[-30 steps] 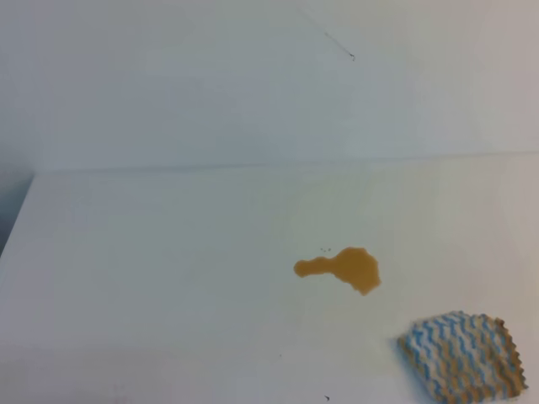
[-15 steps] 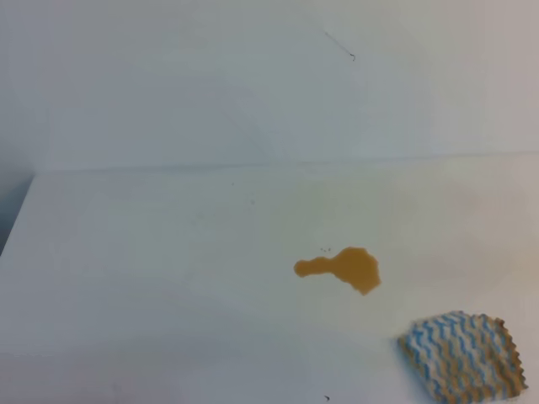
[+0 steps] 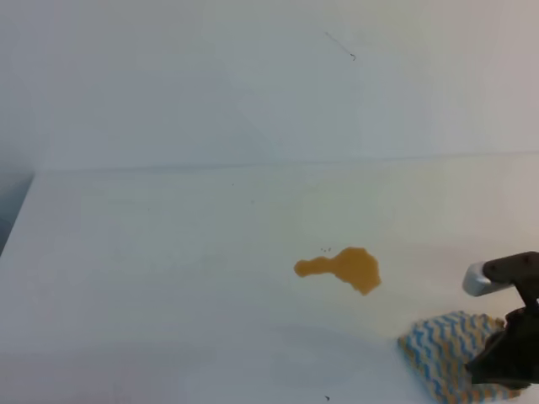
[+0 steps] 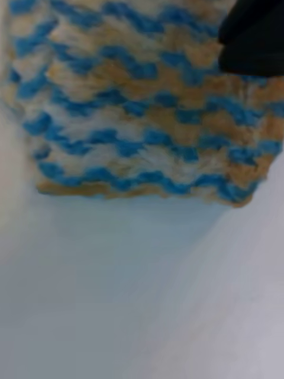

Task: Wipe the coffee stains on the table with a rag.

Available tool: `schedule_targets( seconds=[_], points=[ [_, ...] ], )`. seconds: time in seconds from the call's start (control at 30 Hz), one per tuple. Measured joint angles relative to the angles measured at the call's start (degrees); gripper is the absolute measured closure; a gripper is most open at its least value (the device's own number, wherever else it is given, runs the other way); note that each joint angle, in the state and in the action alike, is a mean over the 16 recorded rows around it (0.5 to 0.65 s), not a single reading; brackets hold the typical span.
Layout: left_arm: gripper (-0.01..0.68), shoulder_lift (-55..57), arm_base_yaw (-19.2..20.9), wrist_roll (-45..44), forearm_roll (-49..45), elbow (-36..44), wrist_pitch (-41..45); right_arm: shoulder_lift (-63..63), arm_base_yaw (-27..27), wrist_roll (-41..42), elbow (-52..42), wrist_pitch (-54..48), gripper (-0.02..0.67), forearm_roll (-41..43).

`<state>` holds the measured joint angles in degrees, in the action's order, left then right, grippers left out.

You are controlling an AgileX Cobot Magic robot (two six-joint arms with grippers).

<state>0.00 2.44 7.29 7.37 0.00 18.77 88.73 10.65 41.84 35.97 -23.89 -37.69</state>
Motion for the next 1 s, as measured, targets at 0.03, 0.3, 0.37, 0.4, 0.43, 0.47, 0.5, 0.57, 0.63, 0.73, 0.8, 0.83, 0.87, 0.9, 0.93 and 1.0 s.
schedule_targets(
  seconds=[0.03, 0.3, 0.37, 0.4, 0.43, 0.47, 0.5, 0.57, 0.63, 0.73, 0.8, 0.83, 0.87, 0.9, 0.93, 1.0],
  points=[
    [0.674, 0.00, 0.00, 0.00, 0.00, 0.00, 0.00, 1.62, 0.34, 0.29, 0.39, 0.17, 0.651, -0.33],
    [0.674, 0.00, 0.00, 0.01, 0.00, 0.00, 0.00, 12.90, 1.58, 1.66, 7.17, -1.02, 0.650, -2.29],
    [0.674, 0.00, 0.00, 0.00, 0.00, 0.00, 0.00, 15.61, 1.62, 1.61, 10.03, -1.62, 0.649, -2.61],
    [0.674, 0.00, 0.00, 0.00, 0.00, 0.00, 0.00, 16.97, 1.63, 1.49, 11.65, -1.95, 0.649, -2.73],
    [0.674, 0.00, 0.00, 0.00, 0.00, 0.00, 0.00, 18.32, 1.63, 1.35, 13.38, -2.29, 0.649, -2.83],
    [0.674, 0.00, 0.00, 0.00, 0.00, 0.00, 0.00, 19.65, 1.64, 1.21, 15.18, -2.61, 0.648, -2.93],
    [0.674, 0.00, 0.00, 0.00, 0.00, 0.00, 0.00, 21.00, 1.64, 1.07, 17.07, -2.88, 0.649, -3.00],
    [0.674, 0.00, 0.00, -0.01, 0.00, 0.00, 0.00, 23.68, 1.66, 0.66, 21.10, -3.41, 0.648, -3.04],
    [0.674, 0.00, 0.00, -0.03, 0.00, 0.00, 0.00, 26.39, 1.68, 0.00, 25.43, -3.99, 0.648, -2.98],
    [0.674, 0.00, 0.00, -0.05, 0.00, 0.00, 0.00, 30.51, 1.90, -1.16, 32.48, -5.24, 0.648, -2.54],
    [0.674, 0.00, 0.00, -0.06, 0.00, 0.00, 0.00, 33.34, 2.36, -2.27, 37.60, -6.43, 0.648, -1.74],
    [0.674, 0.00, 0.00, -0.07, 0.00, 0.00, 0.00, 34.77, 2.73, -2.98, 40.26, -7.13, 0.648, -1.15],
    [0.674, 0.00, 0.00, -0.07, 0.00, 0.00, 0.00, 36.18, 3.19, -3.74, 42.90, -7.90, 0.648, -0.50],
    [0.674, 0.00, 0.00, -0.08, 0.00, 0.00, 0.00, 37.60, 3.75, -4.51, 45.56, -8.73, 0.648, 0.24],
    [0.674, 0.00, 0.00, -0.09, 0.00, 0.00, 0.00, 39.00, 4.43, -5.29, 48.21, -9.64, 0.648, 1.04],
    [0.674, 0.00, 0.00, -0.10, 0.00, 0.00, 0.00, 41.64, 6.15, -6.90, 53.33, -11.60, 0.648, 2.91]
  ],
)
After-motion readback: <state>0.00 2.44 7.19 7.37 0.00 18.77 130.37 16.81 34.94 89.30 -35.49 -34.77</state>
